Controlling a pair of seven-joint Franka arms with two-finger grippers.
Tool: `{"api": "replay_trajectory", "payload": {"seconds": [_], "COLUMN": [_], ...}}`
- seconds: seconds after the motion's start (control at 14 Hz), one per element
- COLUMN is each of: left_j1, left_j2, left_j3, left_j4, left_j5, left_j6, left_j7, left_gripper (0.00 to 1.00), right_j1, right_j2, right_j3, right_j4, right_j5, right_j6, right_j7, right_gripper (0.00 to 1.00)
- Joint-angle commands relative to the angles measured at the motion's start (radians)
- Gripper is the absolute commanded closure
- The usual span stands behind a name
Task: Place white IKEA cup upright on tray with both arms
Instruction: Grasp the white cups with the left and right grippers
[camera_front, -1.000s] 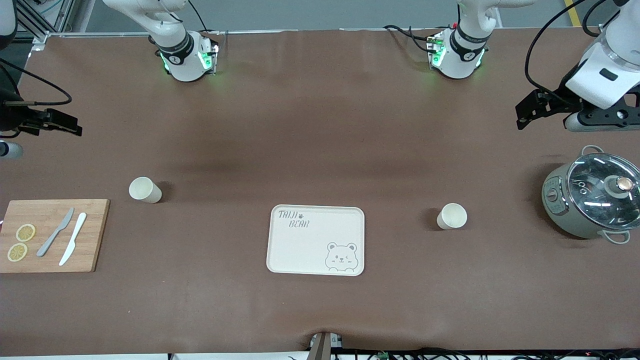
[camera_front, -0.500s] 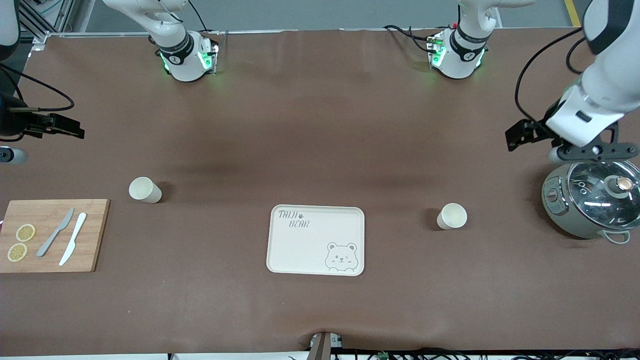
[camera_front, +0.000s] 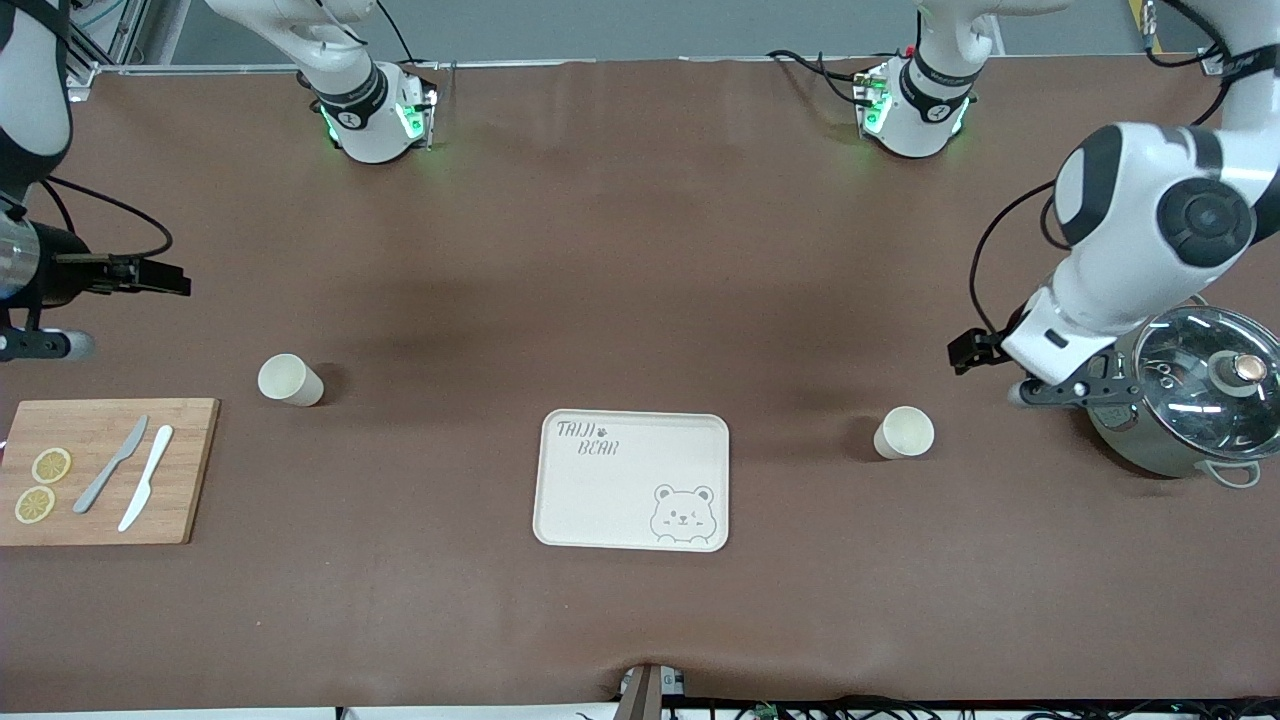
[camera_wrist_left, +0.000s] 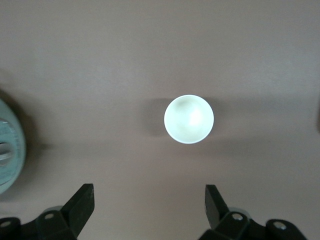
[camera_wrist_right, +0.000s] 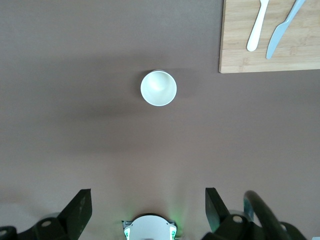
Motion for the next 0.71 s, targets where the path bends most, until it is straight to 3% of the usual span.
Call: {"api": "replay_trajectory", "payload": {"seconds": [0.0,0.29,0.64], "left_j1": [0.002,0.010,0.016], "left_j2": [0.069,0.187,0.262], "left_j3": [-0.008,-0.006,-0.006], "left_j4": [0.005,0.019,0.013], "left_j5": [-0.007,-0.008,-0.007], "left_j6": [0.069,0.221,0.298], "left_j7": [-0.020,-0.023,-0.023], "left_gripper": [0.06,0.12,0.23], "right_j1": [-0.026,-0.049,-0.073], "right_j2": [0.023,0.023,0.023], "right_j3": [0.005,0.005,0.005], "right_j4": [-0.074,-0.234,-0.435], "right_j5": [-0.010,-0.010,-0.008], "right_j6": [0.096,0.300,0.548], "right_j7": [0.006,0.006,0.008], "right_gripper": [0.00,0.00,0.00]}}
